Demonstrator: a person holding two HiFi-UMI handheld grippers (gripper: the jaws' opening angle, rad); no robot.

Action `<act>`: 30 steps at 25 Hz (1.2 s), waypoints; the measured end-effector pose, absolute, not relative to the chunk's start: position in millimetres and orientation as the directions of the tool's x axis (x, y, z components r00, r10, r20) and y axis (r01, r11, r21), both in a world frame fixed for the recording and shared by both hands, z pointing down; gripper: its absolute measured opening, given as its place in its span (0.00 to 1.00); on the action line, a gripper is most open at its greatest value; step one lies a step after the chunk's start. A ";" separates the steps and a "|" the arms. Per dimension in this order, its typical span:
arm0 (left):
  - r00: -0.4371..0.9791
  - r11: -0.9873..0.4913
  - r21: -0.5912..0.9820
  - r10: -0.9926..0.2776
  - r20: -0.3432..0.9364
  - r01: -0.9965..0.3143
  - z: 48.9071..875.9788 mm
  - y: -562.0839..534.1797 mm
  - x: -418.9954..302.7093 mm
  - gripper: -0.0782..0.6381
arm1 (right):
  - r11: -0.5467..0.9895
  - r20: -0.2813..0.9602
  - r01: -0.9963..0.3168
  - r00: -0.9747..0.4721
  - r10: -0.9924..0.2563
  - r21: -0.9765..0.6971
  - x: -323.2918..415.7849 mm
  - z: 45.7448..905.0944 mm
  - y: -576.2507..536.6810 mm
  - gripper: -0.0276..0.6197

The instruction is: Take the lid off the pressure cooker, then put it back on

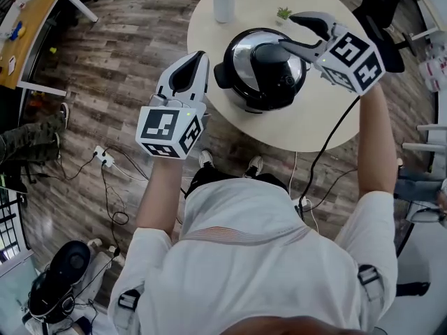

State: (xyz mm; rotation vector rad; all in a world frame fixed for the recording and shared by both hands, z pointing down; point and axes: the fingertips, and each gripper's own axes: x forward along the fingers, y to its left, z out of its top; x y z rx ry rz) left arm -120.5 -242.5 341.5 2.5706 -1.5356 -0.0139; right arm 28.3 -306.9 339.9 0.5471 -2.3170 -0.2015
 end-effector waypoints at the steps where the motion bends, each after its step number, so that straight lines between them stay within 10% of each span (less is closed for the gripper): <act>1: 0.479 -0.469 0.123 -0.876 0.061 -0.875 337.2 -244.2 -119.7 0.12 | 0.868 0.555 -0.399 -0.668 -0.496 0.296 35.3 323.8 -303.7 0.38; 12: 0.544 -0.541 0.093 -0.839 0.006 -0.836 298.5 -237.3 -75.0 0.12 | 0.484 0.021 -0.866 -0.485 -0.874 0.129 134.3 249.9 -217.7 0.05; 30: 0.563 -0.561 0.073 -0.826 0.014 -0.825 293.7 -217.1 -53.5 0.12 | 0.347 0.003 -0.938 -0.347 -0.938 0.002 185.4 264.3 -188.1 0.04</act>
